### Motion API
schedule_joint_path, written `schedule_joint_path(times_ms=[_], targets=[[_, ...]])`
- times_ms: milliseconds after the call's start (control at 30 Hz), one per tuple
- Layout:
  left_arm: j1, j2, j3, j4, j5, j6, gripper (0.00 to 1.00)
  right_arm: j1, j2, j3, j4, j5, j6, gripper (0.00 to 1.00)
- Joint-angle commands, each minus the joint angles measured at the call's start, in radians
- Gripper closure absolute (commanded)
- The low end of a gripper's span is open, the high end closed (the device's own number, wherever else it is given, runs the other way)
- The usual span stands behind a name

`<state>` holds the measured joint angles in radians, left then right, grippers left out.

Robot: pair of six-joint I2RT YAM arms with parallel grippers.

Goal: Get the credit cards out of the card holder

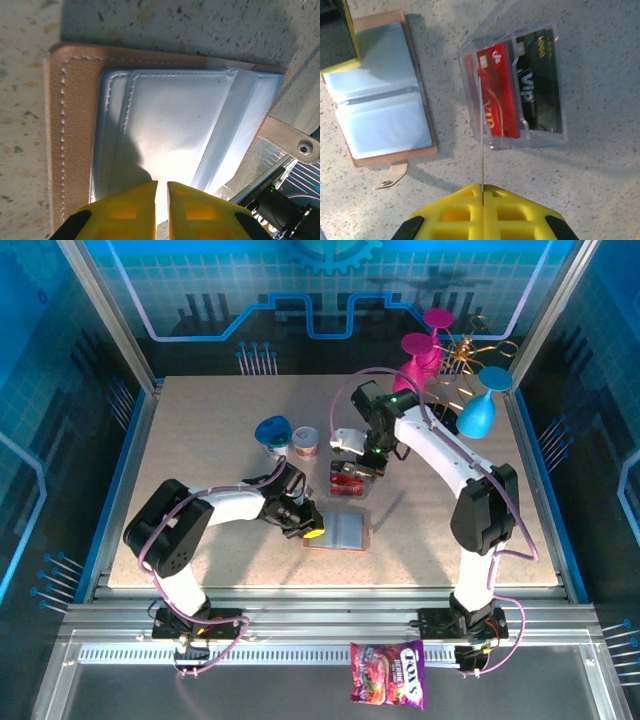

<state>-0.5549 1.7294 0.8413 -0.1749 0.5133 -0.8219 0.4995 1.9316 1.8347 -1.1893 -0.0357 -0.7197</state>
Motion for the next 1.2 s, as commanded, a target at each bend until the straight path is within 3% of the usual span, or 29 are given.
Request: schedule_joint_path(times_ms=[0, 533, 1167], targets=[[-0.006, -0.038, -0.030, -0.015, -0.012, -0.019, 0.86, -0.013, 0.057, 0.074, -0.048, -0.029, -0.055, 1.00], [-0.006, -0.077, -0.065, -0.024, -0.033, -0.037, 0.86, -0.021, 0.306, 0.408, -0.203, -0.006, -0.132, 1.00], [-0.006, -0.079, -0.053, -0.040, -0.041, -0.043, 0.86, -0.021, 0.434, 0.460, -0.244, 0.000, -0.187, 1.00]])
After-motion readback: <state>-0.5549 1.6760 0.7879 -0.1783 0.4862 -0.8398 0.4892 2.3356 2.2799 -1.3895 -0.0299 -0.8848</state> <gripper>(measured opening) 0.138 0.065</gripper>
